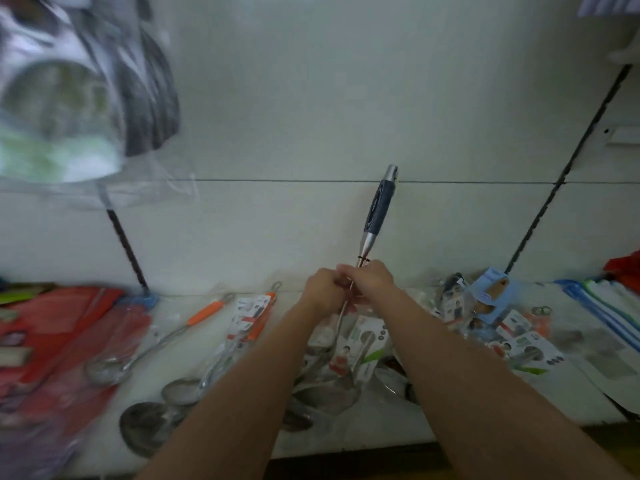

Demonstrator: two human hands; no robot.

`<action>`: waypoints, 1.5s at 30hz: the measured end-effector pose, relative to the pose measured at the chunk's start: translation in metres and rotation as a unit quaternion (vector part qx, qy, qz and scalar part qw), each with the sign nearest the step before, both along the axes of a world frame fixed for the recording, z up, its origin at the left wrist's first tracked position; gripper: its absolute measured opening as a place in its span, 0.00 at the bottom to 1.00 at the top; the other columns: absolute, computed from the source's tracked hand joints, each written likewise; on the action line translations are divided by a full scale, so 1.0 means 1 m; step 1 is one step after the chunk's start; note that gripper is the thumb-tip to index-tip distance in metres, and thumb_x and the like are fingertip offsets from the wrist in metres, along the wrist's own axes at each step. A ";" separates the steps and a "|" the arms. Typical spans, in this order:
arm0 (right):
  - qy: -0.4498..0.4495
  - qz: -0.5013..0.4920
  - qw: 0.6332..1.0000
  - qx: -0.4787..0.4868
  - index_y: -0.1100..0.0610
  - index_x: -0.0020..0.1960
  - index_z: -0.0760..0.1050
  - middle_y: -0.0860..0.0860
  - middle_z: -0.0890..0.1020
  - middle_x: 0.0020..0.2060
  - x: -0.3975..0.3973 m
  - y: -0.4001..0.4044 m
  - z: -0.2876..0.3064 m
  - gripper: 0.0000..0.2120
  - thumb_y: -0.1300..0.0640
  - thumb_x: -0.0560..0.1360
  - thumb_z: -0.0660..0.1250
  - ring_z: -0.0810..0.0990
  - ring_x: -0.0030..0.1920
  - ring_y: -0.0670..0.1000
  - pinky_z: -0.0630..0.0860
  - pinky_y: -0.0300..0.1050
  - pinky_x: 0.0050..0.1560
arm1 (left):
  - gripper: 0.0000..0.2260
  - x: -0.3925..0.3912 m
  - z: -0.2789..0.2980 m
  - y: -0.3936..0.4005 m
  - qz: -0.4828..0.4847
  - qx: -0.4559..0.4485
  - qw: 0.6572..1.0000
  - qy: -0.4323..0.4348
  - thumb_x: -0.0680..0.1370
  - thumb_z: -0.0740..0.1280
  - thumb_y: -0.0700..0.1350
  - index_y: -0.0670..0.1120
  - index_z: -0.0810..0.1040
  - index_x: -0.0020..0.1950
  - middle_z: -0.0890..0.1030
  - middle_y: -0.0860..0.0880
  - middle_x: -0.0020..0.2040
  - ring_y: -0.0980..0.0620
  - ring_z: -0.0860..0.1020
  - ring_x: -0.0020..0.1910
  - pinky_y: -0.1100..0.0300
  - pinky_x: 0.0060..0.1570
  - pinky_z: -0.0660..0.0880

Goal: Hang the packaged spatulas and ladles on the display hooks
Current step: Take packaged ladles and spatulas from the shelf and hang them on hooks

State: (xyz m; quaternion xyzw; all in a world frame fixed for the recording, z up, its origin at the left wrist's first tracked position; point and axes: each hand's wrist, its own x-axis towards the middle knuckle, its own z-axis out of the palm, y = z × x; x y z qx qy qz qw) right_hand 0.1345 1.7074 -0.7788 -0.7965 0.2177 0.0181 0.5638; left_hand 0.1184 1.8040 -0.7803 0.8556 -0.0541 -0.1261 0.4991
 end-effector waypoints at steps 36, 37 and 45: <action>-0.181 0.257 0.949 0.015 0.53 0.58 0.66 0.51 0.73 0.33 -0.145 0.047 0.171 0.07 0.55 0.82 0.53 0.69 0.34 0.47 0.66 0.39 0.35 | 0.20 -0.128 0.222 0.072 0.067 -0.148 0.962 -0.219 0.73 0.71 0.43 0.42 0.72 0.63 0.77 0.47 0.52 0.51 0.76 0.49 0.69 0.35 0.71; -0.192 0.261 0.946 0.009 0.52 0.59 0.66 0.51 0.74 0.33 -0.150 0.049 0.178 0.07 0.55 0.82 0.53 0.70 0.34 0.46 0.67 0.39 0.36 | 0.20 -0.132 0.228 0.075 0.053 -0.143 0.962 -0.228 0.73 0.72 0.43 0.42 0.74 0.63 0.78 0.47 0.52 0.51 0.77 0.48 0.70 0.35 0.71; -0.239 0.290 0.927 -0.011 0.50 0.61 0.65 0.53 0.75 0.34 -0.183 0.076 0.227 0.09 0.56 0.82 0.53 0.72 0.34 0.46 0.70 0.38 0.38 | 0.23 -0.160 0.265 0.095 0.089 -0.147 0.947 -0.271 0.69 0.75 0.40 0.44 0.67 0.58 0.75 0.48 0.52 0.54 0.76 0.47 0.66 0.39 0.72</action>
